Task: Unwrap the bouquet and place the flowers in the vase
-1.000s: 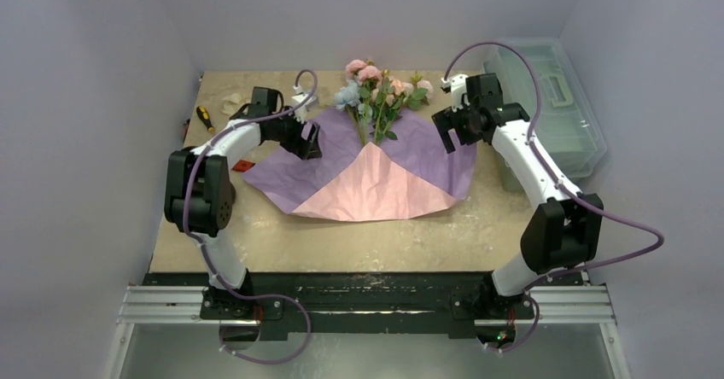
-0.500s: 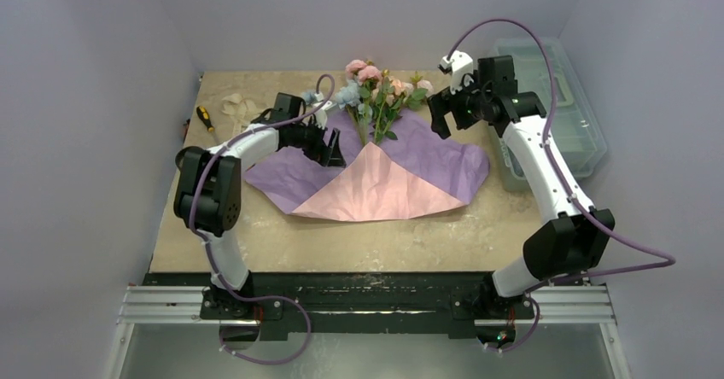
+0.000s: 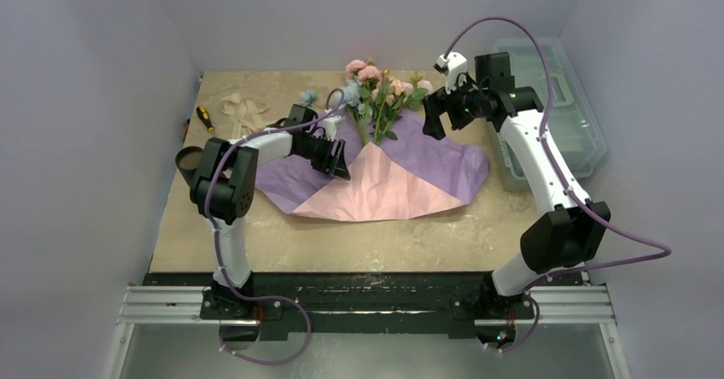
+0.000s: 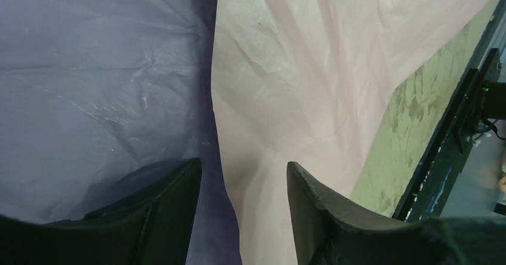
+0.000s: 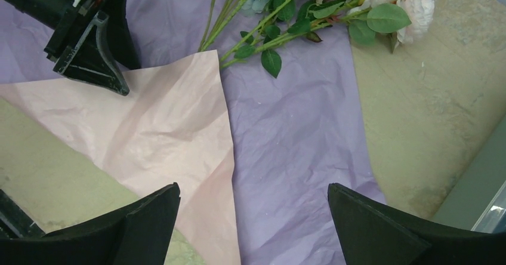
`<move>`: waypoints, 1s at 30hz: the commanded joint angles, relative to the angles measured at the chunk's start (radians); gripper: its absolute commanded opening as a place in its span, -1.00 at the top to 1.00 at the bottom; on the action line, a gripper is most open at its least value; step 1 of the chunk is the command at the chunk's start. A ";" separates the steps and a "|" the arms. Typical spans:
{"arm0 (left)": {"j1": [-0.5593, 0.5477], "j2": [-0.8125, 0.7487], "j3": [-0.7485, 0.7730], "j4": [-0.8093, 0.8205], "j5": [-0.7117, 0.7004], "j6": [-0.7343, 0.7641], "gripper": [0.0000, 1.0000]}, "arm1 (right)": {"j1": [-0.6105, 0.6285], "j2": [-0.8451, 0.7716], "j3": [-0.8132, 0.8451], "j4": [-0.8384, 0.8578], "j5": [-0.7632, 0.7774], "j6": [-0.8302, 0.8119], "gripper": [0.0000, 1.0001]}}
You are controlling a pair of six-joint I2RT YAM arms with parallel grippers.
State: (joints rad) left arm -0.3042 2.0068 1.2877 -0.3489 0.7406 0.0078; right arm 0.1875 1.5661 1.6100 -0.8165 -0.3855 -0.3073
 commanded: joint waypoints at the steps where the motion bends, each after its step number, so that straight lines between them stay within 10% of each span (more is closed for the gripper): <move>1: -0.013 0.011 0.026 -0.035 0.085 -0.014 -0.02 | -0.005 -0.014 0.041 -0.007 -0.036 0.003 -0.97; 30: -0.298 -0.499 -0.197 -0.280 0.042 0.732 0.17 | -0.004 0.023 0.006 0.009 -0.004 -0.103 -0.96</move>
State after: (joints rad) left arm -0.5549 1.6119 1.1294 -0.5724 0.7963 0.5575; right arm 0.1875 1.5970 1.6302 -0.8230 -0.4015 -0.3485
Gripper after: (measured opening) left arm 0.415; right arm 0.983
